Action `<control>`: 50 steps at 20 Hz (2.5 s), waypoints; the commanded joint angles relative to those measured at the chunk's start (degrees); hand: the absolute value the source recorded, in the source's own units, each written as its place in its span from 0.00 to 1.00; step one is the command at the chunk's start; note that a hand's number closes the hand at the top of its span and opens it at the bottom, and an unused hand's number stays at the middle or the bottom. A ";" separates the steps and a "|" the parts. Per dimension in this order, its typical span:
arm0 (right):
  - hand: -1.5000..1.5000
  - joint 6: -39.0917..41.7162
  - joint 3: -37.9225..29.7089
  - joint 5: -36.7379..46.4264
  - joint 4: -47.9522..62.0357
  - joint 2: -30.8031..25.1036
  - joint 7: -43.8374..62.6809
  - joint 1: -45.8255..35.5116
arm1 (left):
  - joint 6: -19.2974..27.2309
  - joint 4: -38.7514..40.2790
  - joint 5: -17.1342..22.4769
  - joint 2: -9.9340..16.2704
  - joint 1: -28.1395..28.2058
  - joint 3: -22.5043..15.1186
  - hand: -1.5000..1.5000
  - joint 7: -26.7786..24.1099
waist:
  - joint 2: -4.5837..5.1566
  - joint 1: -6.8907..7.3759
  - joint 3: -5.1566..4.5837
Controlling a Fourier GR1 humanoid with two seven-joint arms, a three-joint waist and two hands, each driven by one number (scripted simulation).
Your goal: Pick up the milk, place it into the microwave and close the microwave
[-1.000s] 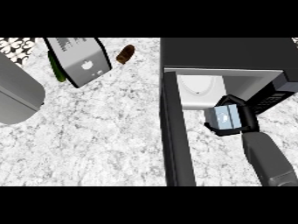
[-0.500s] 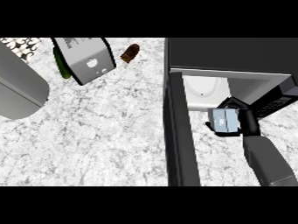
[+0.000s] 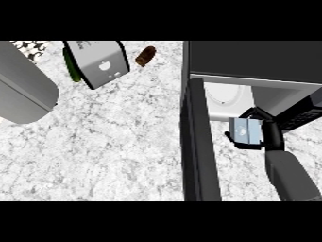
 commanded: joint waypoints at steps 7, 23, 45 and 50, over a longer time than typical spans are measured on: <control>1.00 -5.01 -2.06 -0.18 -0.99 -6.74 11.15 -10.28 | 0.37 0.03 1.30 1.57 -2.42 0.55 0.00 1.00 | 2.72 5.10 0.79; 0.00 -7.45 -2.21 -2.10 -7.37 -3.54 11.72 -6.44 | 2.05 0.83 0.59 3.18 -5.33 1.06 0.00 3.43 | 2.92 6.86 0.96; 0.00 -18.06 6.36 1.28 -10.69 3.23 22.51 -11.62 | 2.13 3.32 0.74 6.14 -10.51 -0.54 0.00 7.01 | 1.99 8.06 0.56; 0.00 -18.36 5.82 0.48 -8.97 2.08 27.56 -18.32 | 3.23 3.28 0.89 6.48 -11.11 0.13 0.00 8.17 | 1.82 5.95 0.78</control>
